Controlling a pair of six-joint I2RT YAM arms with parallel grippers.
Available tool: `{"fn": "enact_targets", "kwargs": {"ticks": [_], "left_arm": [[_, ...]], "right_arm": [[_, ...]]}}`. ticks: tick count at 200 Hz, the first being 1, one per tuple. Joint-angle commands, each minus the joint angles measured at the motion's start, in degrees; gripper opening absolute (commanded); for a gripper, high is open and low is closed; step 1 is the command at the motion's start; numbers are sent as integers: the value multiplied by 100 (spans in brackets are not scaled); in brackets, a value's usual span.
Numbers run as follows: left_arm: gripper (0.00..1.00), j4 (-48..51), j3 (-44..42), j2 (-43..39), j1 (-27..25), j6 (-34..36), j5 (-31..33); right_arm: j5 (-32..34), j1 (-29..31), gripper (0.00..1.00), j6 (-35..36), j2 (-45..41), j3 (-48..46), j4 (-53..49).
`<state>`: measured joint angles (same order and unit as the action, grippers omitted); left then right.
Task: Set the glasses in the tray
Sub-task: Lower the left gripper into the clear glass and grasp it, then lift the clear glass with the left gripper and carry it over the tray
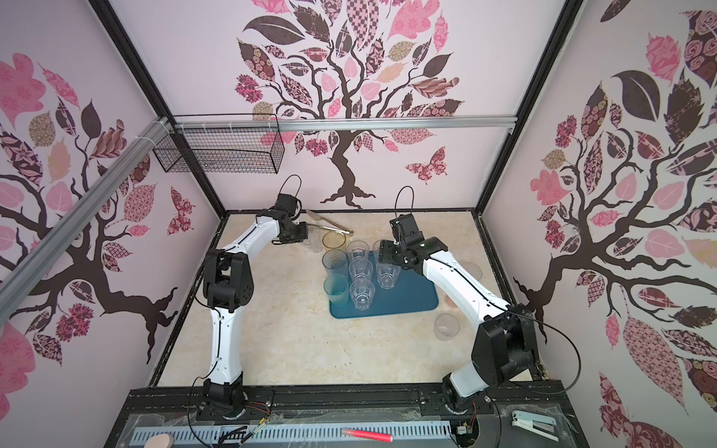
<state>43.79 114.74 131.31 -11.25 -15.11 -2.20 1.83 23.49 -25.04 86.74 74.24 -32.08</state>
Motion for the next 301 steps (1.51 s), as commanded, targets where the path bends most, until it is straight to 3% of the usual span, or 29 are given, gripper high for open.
{"fn": "enact_targets", "kwargs": {"ticks": [1,65,149,201,240,301], "left_arm": [[0,-35,8,-153,16,0,67],[0,109,-658,-1152,29,-85,326],[0,465,-1177,-3396,-78,-327,615],[0,726,-779,-3857,-1290,-378,394],[0,394,-1357,-3910,-2483,-529,256],[0,205,-1550,-3302,-3628,-594,-57]], "right_arm": [[76,-11,72,69,-156,-2,-73],[80,-11,72,88,-121,182,-79],[195,-28,72,170,-133,333,-174],[-190,-566,72,-194,-399,45,-2],[-414,-1197,72,-566,-612,-262,157],[-262,-1687,72,-766,-867,-565,263]]}}
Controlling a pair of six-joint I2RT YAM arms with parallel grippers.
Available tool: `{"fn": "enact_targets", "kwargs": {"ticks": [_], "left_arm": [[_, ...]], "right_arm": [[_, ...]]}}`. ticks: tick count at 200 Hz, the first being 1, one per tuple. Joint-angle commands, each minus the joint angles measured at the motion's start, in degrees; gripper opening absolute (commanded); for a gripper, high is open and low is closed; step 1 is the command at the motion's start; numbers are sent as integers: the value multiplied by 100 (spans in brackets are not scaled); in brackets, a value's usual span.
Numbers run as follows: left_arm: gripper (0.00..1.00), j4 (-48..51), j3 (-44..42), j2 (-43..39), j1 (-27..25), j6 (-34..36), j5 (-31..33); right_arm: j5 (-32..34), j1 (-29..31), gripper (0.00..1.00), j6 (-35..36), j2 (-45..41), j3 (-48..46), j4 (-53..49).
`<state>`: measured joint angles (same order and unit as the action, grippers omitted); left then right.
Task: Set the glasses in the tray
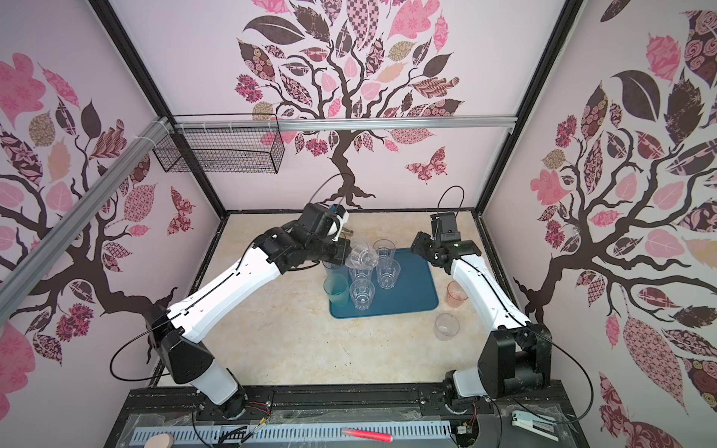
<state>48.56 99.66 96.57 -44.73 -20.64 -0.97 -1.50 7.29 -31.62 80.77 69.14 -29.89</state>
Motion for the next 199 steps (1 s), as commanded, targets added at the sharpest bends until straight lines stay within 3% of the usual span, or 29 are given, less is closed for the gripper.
{"fn": "enact_targets", "kwargs": {"ticks": [1,58,107,162,199], "left_arm": [[0,-278,-43,183,-294,-43,-182],[0,-590,-387,758,-897,231,-2],[0,-1005,-521,1348,-1066,367,340],[0,-637,6,2143,-1164,587,925],[0,-530,228,2424,-1161,666,949]], "right_arm": [[70,-68,72,-103,-271,-62,49],[66,-140,72,-101,-273,-113,68],[113,-145,72,-73,-315,-163,71],[32,-145,71,-42,-316,-161,95],[-41,-137,71,-48,-316,-217,132]]}}
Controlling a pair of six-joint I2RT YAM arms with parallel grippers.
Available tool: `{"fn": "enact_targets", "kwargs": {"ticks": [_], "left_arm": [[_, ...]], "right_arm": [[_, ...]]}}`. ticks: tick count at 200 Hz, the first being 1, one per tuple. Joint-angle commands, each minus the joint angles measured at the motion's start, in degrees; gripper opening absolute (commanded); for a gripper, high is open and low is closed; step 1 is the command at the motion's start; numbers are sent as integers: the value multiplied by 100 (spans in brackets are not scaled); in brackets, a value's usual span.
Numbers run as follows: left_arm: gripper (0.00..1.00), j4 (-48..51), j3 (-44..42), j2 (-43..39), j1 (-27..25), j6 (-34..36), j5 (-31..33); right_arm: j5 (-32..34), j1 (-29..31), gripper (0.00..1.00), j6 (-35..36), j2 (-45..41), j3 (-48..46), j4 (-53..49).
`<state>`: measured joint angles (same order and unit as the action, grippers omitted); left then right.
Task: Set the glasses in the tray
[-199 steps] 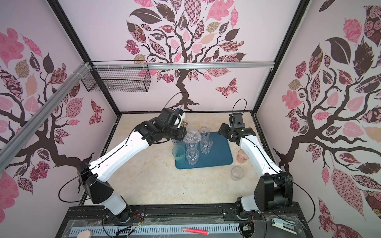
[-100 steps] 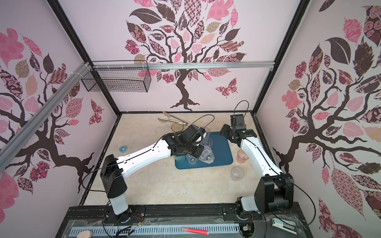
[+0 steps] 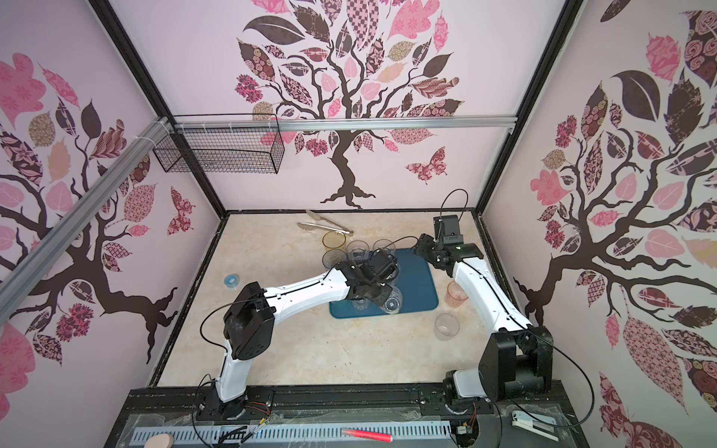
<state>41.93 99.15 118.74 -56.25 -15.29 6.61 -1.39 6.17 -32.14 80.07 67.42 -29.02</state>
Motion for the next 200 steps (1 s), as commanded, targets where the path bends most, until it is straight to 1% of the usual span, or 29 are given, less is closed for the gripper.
{"fn": "enact_targets", "kwargs": {"ticks": [1,61,107,140,161,165,174,200], "left_arm": [[0,136,283,210,-9,131,195],[0,364,630,389,-2,270,341],[15,572,885,466,0,314,399],[25,662,1113,323,-8,393,385],[27,747,1159,260,0,430,381],[27,772,1341,238,-5,434,376],[27,827,1394,174,-1,457,391],[28,769,1323,-295,40,577,537]], "right_arm": [[-58,-27,71,1,-247,-49,45],[-180,-20,70,2,-217,-123,96],[-170,-22,70,75,-188,-104,65],[-211,-24,70,133,-105,-123,46],[-232,-16,70,154,-73,-128,32],[-223,-15,70,155,-73,-139,31],[-190,-13,70,186,-59,-147,28],[95,-19,71,307,121,-142,26]]}}
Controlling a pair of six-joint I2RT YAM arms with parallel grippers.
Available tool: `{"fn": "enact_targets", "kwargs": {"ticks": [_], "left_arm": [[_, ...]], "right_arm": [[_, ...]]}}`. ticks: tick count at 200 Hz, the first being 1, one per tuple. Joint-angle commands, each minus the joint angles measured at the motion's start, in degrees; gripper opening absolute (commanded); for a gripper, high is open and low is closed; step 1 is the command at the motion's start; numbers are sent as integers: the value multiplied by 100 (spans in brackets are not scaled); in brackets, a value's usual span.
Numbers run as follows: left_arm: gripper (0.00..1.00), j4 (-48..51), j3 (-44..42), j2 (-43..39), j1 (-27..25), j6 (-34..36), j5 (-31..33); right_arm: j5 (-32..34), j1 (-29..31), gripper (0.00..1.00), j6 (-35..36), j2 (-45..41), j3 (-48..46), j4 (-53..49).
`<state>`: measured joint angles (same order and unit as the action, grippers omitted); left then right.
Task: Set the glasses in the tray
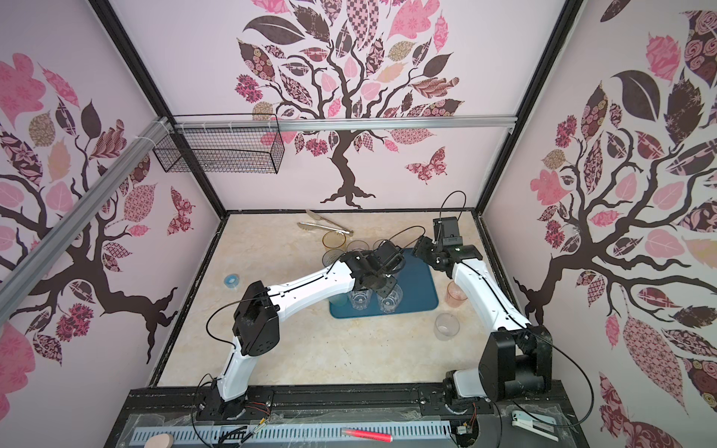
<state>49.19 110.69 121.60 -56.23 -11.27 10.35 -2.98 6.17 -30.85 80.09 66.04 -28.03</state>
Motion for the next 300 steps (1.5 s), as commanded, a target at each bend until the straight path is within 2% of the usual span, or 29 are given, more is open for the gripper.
{"fn": "enact_targets", "kwargs": {"ticks": [1,40,77,118,141,173,210,253,300], "left_arm": [[28,41,153,-610,40,176,171],[30,-521,-861,-1794,578,175,140],[36,-1253,-2158,-2940,1177,245,405],[37,-1339,-2794,-3465,1818,81,497],[38,-1424,-3019,-3618,2092,-42,215],[38,-1503,-3098,-3595,2106,-84,-33],[37,-1517,-3136,-3591,2107,-122,60],[37,-1532,-3233,-3634,2104,-47,187],[37,-1533,-3126,-3525,2107,-104,23]], "right_arm": [[263,-20,71,181,133,-4,-72],[808,-33,75,279,868,259,-163],[934,-61,78,100,1456,500,-27],[1024,-82,81,16,2037,597,8],[1067,-135,86,9,2230,537,74],[915,-224,88,-8,2554,594,44],[637,-238,89,-124,2962,602,-8],[203,-234,86,-239,2985,344,196],[-228,-125,84,-379,2746,-158,390]]}}
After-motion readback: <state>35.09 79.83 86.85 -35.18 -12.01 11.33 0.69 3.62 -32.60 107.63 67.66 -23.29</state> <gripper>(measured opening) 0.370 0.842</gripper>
